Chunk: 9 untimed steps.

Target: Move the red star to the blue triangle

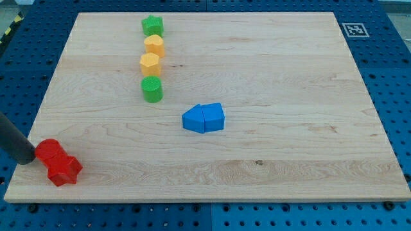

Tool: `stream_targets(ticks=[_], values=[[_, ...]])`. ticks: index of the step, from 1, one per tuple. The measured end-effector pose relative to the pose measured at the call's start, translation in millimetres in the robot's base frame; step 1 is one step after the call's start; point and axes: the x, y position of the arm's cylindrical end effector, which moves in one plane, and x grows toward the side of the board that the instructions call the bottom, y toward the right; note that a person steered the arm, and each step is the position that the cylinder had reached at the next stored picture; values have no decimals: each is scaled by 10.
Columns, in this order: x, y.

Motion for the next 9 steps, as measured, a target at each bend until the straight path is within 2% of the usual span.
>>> stream_targets(ticks=[1,2,7,9], values=[[43,1],[294,21],[363,1286],[363,1156]])
